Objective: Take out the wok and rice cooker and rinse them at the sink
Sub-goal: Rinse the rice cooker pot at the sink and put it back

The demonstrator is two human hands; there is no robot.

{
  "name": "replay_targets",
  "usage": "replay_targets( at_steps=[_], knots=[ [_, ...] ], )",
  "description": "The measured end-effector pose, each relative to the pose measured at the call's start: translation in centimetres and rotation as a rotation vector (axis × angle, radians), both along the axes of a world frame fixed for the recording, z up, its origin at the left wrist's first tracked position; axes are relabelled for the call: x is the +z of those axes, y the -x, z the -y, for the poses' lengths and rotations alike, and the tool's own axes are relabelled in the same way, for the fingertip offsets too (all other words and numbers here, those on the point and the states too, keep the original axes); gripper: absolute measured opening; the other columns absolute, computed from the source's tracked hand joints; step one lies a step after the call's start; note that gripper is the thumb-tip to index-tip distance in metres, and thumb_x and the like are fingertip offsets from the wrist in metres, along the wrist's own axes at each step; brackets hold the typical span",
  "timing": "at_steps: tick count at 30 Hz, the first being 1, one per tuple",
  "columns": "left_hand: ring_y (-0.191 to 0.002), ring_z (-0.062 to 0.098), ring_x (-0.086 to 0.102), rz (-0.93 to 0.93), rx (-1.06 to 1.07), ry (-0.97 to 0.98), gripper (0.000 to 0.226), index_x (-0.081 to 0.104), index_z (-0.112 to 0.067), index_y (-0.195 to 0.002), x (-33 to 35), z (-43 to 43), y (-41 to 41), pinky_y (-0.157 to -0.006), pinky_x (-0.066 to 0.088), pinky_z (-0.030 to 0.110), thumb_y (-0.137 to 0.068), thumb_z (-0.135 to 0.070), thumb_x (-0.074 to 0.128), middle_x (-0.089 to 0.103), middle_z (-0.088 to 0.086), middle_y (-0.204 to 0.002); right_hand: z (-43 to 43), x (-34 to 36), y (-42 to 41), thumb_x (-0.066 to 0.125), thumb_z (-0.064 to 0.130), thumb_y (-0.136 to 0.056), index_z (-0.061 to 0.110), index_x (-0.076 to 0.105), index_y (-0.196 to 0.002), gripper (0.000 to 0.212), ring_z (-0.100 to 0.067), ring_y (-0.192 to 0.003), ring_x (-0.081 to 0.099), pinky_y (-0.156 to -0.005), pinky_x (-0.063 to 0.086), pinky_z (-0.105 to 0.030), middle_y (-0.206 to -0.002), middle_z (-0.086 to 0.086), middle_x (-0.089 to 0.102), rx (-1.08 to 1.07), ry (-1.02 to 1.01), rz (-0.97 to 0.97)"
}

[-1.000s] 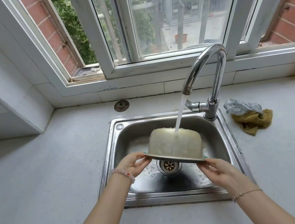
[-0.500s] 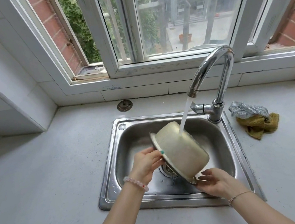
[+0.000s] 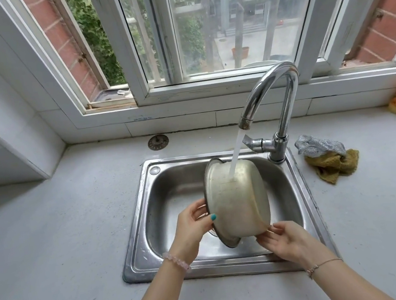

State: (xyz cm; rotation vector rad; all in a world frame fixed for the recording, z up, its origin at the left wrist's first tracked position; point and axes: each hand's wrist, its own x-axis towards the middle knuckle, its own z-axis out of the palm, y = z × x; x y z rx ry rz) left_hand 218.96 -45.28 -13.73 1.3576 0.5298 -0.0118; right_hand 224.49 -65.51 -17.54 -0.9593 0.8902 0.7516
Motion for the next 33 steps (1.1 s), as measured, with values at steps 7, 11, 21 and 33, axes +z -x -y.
replay_targets(
  at_steps=[7, 11, 21, 33],
  knots=[
    [-0.069, 0.016, 0.071, -0.027, 0.158, 0.217, 0.027, 0.063, -0.004, -0.098, -0.6, -2.1, 0.3, -0.061, 0.058, 0.026, -0.084, 0.017, 0.053, 0.074, 0.007, -0.079, -0.6, 1.6, 0.2, 0.033, 0.007, -0.099, -0.006, 0.053, -0.116, 0.029, -0.037, -0.103, 0.057, -0.093, 0.045, -0.043, -0.104, -0.025, 0.060, 0.032, -0.044, 0.113],
    [-0.067, 0.019, 0.069, -0.091, 0.233, 0.328, 0.031, 0.061, 0.001, -0.098, -1.1, -2.6, 0.0, -0.060, 0.059, 0.029, -0.087, 0.022, 0.041, 0.069, 0.013, -0.082, -1.3, 2.0, -0.2, 0.035, 0.008, -0.099, 0.000, 0.051, -0.127, 0.034, -0.032, -0.098, 0.059, -0.094, 0.044, -0.040, -0.100, -0.018, 0.064, 0.080, -0.016, 0.223],
    [-0.063, 0.022, 0.069, -0.125, 0.238, 0.475, 0.031, 0.059, 0.008, -0.095, -0.3, -1.9, -1.0, -0.056, 0.059, 0.029, -0.088, 0.022, 0.033, 0.070, 0.013, -0.067, -0.3, 3.5, -5.5, 0.044, 0.002, -0.096, -0.004, 0.055, -0.120, 0.028, -0.031, -0.098, 0.062, -0.086, 0.051, -0.033, -0.111, -0.018, 0.062, 0.261, 0.452, 0.525],
    [-0.066, 0.018, 0.070, -0.119, 0.143, 0.441, 0.026, 0.059, 0.006, -0.108, 1.2, -2.3, -1.9, -0.060, 0.058, 0.027, -0.090, 0.014, 0.043, 0.072, 0.011, -0.074, -5.7, 6.8, -16.8, 0.062, 0.016, -0.086, 0.009, 0.052, -0.128, 0.044, -0.027, -0.118, 0.052, -0.094, 0.040, -0.033, -0.129, -0.009, 0.056, 0.790, 1.090, 1.223]
  ],
)
